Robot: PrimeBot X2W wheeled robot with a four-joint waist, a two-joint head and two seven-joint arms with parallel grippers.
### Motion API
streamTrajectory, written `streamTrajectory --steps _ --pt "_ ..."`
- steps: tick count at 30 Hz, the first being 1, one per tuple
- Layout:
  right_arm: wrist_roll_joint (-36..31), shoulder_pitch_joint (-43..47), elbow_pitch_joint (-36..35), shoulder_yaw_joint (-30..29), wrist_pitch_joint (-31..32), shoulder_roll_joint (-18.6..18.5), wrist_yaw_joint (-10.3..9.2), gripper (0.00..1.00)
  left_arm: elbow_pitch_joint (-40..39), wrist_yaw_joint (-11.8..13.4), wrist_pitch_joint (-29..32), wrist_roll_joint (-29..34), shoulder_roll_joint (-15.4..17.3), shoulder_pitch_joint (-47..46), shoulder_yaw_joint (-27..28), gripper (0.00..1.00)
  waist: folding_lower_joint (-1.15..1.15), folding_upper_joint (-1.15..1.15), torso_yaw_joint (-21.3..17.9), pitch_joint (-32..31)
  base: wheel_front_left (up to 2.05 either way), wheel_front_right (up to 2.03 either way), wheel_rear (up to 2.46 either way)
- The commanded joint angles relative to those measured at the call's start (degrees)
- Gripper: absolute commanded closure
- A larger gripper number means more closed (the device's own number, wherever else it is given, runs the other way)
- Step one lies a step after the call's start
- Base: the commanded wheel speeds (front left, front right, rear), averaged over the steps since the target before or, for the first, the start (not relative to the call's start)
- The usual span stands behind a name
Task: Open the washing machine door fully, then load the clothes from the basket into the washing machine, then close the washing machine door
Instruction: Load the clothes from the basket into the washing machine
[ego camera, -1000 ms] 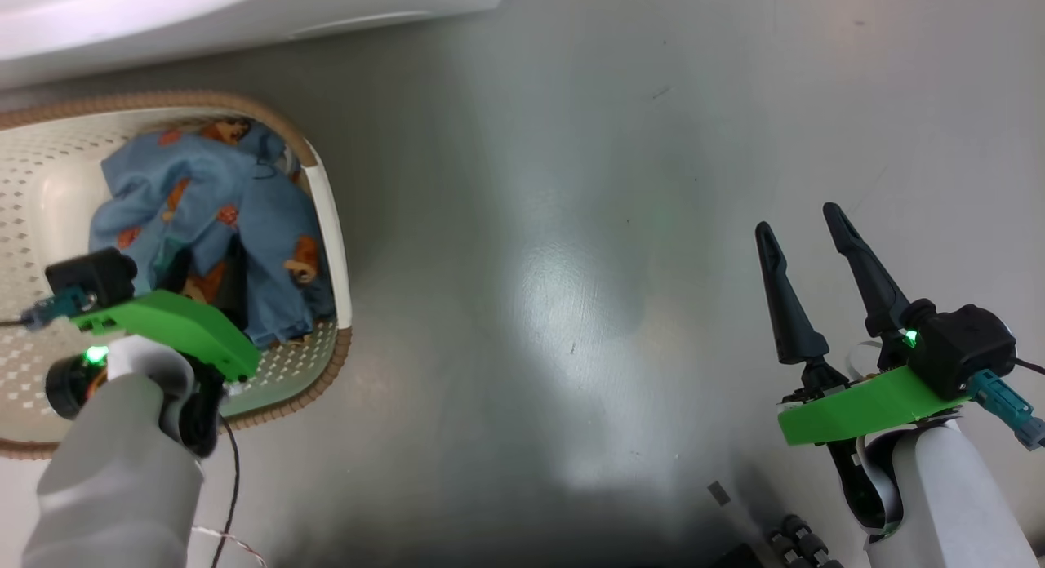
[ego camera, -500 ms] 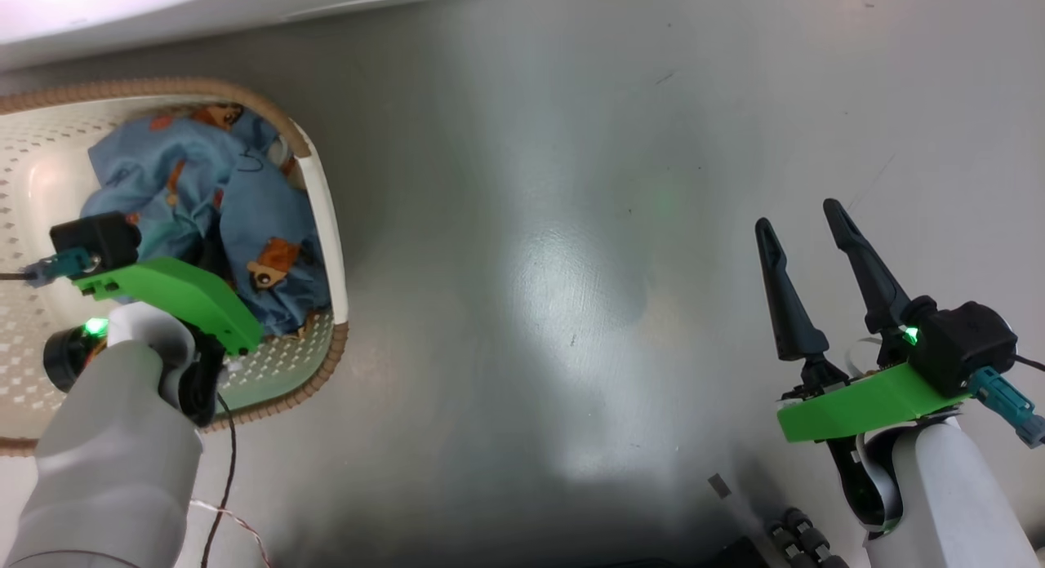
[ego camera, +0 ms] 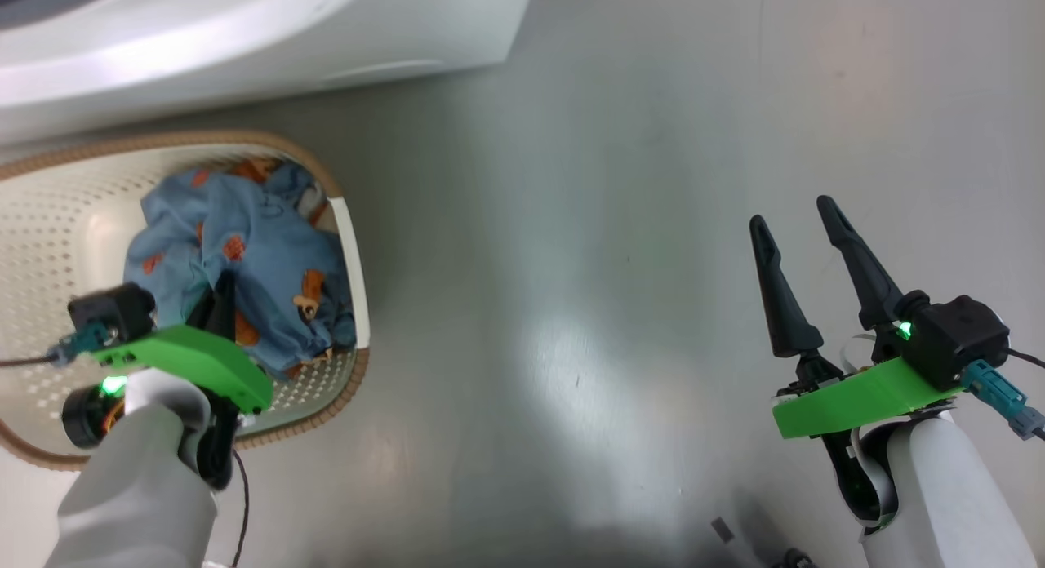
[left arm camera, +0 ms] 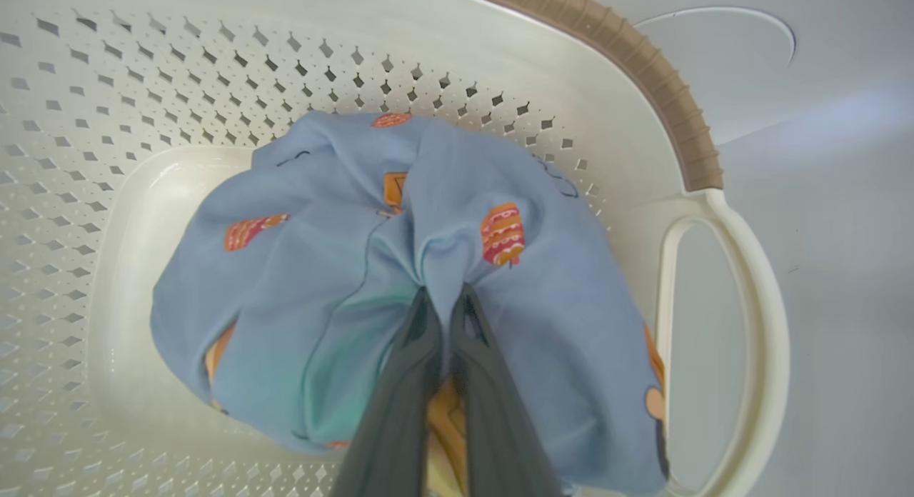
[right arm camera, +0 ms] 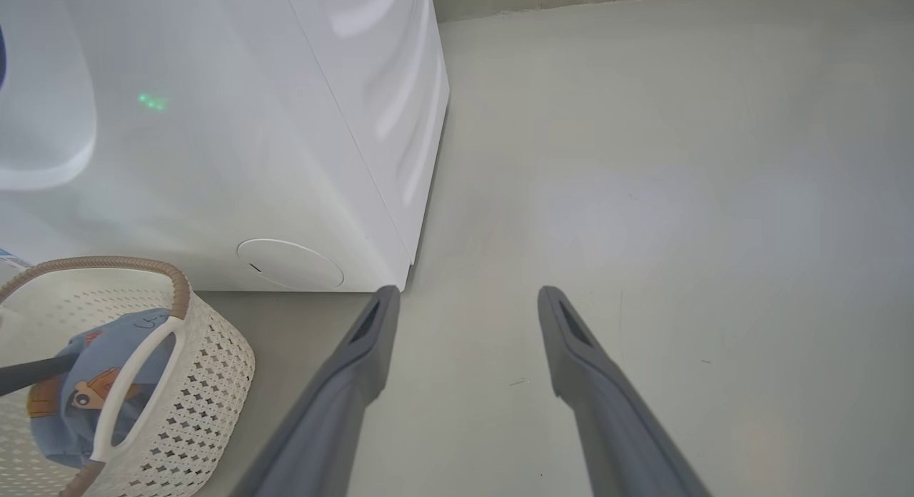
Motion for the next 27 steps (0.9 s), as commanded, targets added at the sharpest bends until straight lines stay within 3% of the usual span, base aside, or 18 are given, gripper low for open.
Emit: streamTrajectory --steps 1,7,18,27 --pt "1.1 1.2 -0.7 1.8 -0.7 -0.3 0.35 0.00 -1.1 -0.2 -1.0 -0.3 2.4 3.0 1.3 1.00 0.00 0.00 0.7 -3.5 0.00 0.00 0.00" --pt "1.5 1.6 0.6 2.1 -0.7 -0.6 0.35 0.00 -10.9 0.8 -1.2 4.2 3.3 8.7 8.1 1.00 0.00 0.00 1.8 -8.7 0.00 0.00 0.00" --pt "2.2 3.4 3.2 3.8 -0.7 -0.4 0.35 0.00 -29.0 1.1 -1.2 16.8 -1.8 24.8 24.2 1.00 0.00 0.00 2.3 -19.3 0.00 0.00 0.00" --pt "3.0 5.5 6.2 4.5 -0.7 -0.1 0.35 0.00 -38.2 0.2 -1.2 23.2 -5.0 32.8 30.6 1.00 0.00 0.00 3.4 -27.4 0.00 0.00 0.00"
